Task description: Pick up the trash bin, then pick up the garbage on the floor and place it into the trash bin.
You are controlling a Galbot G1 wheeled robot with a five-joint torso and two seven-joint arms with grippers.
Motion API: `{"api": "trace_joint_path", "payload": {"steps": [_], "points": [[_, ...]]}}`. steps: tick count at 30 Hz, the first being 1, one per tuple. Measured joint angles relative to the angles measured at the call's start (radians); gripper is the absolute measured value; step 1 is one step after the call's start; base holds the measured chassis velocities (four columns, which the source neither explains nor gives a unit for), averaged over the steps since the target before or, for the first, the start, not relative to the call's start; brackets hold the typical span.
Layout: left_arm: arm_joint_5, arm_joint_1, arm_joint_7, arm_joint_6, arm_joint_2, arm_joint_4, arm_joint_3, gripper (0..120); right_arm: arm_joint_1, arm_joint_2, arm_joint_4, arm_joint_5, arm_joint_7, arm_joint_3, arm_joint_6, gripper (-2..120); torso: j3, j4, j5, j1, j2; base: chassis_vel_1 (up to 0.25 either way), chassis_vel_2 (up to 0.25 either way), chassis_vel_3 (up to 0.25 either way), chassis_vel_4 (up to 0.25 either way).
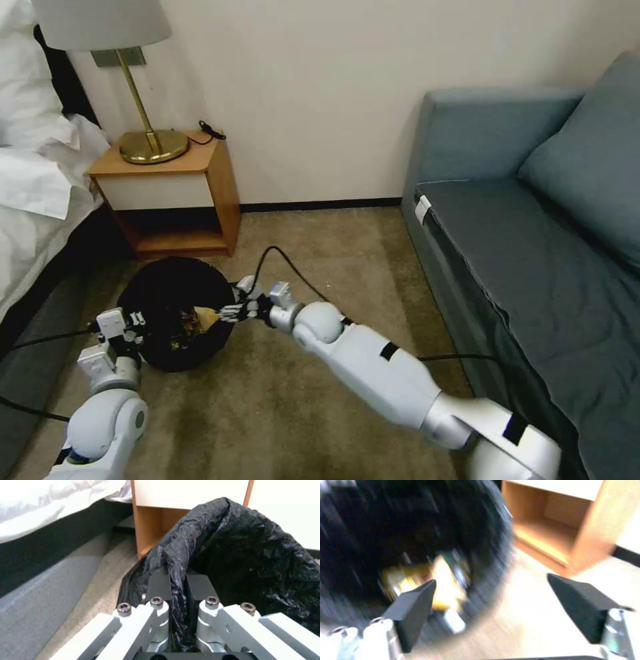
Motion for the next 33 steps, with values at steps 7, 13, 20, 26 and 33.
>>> {"api": "trace_joint_path", "payload": {"steps": [7,13,20,26,33], "points": [[0.000,0.005,-0.001,-0.004,0.000,0.014,0.000,7,0.010,-0.133,-0.004,-0.147,-0.093,0.020,-0.037,100,0.000,0.0000,0.0000,0.000,0.000,0.000,0.000,0.000,0.000],[0.002,-0.001,-0.001,-0.009,-0.003,0.031,0.003,7,-0.015,-0.179,-0.130,-0.453,-0.191,0.059,0.010,100,0.000,-0.0002,-0.0001,0.000,0.000,0.000,0.000,0.000,0.000],[0.002,-0.016,-0.001,-0.009,-0.003,0.035,0.004,7,-0.033,-0.155,-0.292,-0.564,-0.201,0.104,0.069,100,0.000,0.0000,0.0000,0.000,0.000,0.000,0.000,0.000,0.000],[-0.001,-0.018,-0.001,-0.009,-0.001,0.036,0.003,7,-0.046,-0.146,-0.351,-0.590,-0.201,0.130,0.090,100,0.000,0.0000,-0.0001,0.000,0.000,0.000,0.000,0.000,0.000],[-0.001,-0.020,-0.001,-0.009,-0.002,0.038,0.004,7,-0.058,-0.129,-0.388,-0.601,-0.198,0.151,0.106,100,0.000,0.0000,-0.0002,0.000,0.000,0.000,0.000,0.000,0.000]]}}
